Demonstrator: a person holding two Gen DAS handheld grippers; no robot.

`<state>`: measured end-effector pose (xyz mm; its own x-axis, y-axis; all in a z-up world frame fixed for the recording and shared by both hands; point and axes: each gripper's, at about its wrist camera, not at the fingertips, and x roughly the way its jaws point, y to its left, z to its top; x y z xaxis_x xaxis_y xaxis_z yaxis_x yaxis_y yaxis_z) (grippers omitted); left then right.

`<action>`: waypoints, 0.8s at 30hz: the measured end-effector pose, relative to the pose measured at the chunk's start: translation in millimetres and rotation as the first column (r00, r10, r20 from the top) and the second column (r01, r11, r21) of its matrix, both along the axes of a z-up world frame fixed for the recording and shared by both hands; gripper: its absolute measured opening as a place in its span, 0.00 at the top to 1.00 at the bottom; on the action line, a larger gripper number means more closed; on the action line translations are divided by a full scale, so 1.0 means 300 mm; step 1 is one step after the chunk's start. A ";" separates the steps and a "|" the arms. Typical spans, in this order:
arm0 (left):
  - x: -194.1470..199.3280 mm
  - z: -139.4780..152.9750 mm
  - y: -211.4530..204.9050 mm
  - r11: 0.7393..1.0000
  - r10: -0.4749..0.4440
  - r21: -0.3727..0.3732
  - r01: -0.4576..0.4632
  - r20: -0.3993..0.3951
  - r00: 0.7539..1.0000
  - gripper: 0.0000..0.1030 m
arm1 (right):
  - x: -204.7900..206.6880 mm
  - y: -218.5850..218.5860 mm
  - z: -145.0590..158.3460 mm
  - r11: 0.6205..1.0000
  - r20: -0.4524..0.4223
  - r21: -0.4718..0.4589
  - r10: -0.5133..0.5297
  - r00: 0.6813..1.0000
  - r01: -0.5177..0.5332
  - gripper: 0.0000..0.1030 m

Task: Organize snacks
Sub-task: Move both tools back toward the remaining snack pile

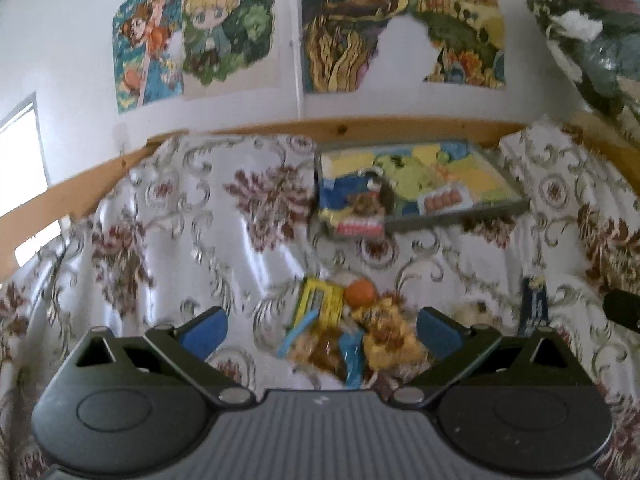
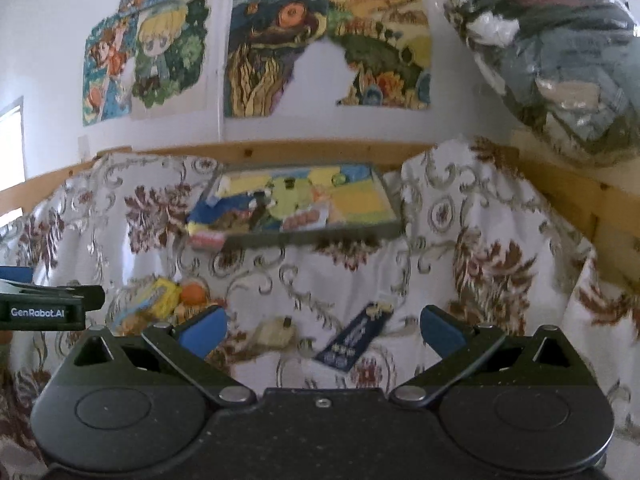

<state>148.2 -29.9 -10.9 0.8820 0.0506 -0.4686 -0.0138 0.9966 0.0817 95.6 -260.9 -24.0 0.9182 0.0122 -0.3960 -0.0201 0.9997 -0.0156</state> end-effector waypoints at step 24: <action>-0.008 -0.164 0.019 1.000 0.009 0.024 -0.006 -0.150 0.989 0.00 | 0.044 0.044 -0.130 1.000 -0.185 -0.003 0.007 0.983 -0.007 0.01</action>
<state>145.8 -24.3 -60.1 0.8011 0.0697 -0.5945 -0.0072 0.9943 0.1068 108.7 -247.8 -63.1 0.8291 0.0165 -0.5589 -0.0299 0.9994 -0.0149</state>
